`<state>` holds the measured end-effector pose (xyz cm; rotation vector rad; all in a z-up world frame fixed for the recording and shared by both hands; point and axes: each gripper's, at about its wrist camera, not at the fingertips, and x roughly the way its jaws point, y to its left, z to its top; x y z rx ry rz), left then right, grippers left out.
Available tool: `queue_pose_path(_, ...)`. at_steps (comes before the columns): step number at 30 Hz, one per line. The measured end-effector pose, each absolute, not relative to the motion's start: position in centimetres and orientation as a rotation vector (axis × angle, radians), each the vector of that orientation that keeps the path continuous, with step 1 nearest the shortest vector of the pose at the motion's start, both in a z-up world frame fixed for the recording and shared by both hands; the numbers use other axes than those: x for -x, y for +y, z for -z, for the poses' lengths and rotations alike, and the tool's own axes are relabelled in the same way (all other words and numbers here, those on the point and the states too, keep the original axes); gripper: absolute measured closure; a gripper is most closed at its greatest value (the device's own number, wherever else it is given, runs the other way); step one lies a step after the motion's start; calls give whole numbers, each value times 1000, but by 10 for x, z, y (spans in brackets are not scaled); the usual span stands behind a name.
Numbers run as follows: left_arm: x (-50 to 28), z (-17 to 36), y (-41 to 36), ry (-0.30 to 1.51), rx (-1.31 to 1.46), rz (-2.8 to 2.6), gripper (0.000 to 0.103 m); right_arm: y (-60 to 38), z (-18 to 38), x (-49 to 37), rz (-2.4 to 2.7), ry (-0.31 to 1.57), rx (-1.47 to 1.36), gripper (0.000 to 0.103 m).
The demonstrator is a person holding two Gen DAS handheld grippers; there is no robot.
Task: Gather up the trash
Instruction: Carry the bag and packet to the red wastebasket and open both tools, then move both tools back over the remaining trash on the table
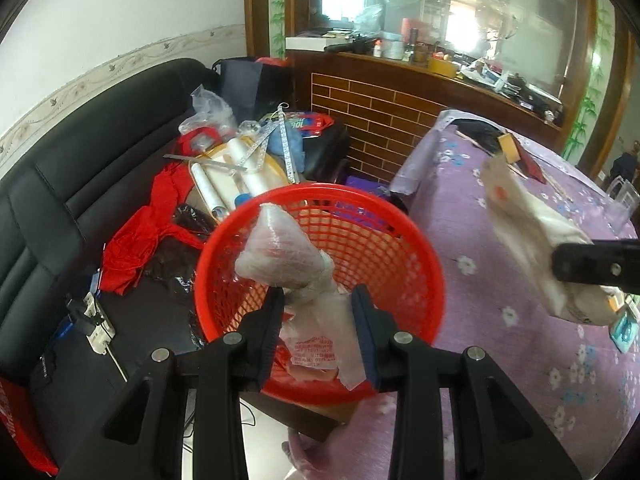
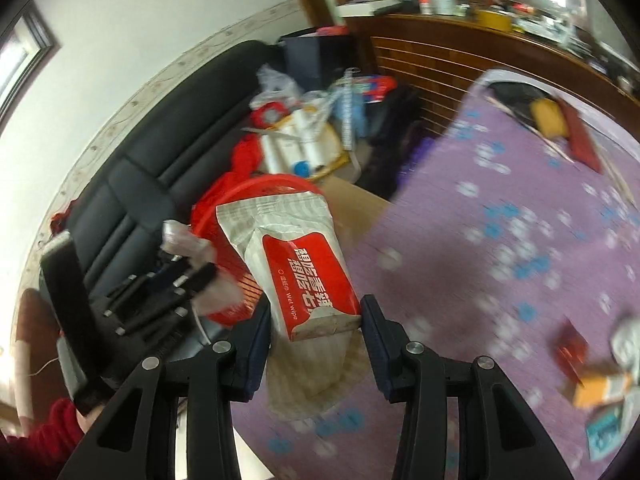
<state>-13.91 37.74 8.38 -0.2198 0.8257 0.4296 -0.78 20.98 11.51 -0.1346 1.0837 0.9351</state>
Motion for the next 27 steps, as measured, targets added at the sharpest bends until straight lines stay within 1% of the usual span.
queue_pose_path(4, 136, -81, 392, 831, 229, -438, 69, 251, -108, -4, -963, 1127, 102, 55)
queue_pose_path(7, 131, -80, 400, 831, 234, -441, 67, 272, -101, -16, -963, 1150, 83, 53)
queue_pose_path(8, 130, -81, 403, 829, 238, -440, 58, 280, -98, -19, -963, 1162, 77, 53)
queue_pose_path(9, 129, -81, 405, 825, 241, -444, 43, 285, -97, -24, -962, 1172, 68, 51)
queue_pose_path(10, 128, -82, 407, 817, 242, -450, 36, 291, -94, -27, -960, 1181, 53, 43)
queue_pose_path(11, 128, -84, 407, 807, 242, -451, 31, 294, -92, -30, -958, 1186, 39, 40)
queue_pose_path(12, 127, -85, 407, 802, 242, -448, 31, 293, -92, -32, -955, 1186, 29, 38)
queue_pose_path(18, 130, -87, 403, 809, 253, -448, 31, 276, -105, -36, -915, 1117, 46, 37)
queue_pose_path(22, 138, -92, 382, 792, 238, -453, 26, 246, -115, -29, -833, 1042, 122, 32)
queue_pose_path(27, 147, -95, 340, 776, 174, -425, 24, 196, -118, -9, -751, 963, 195, 27)
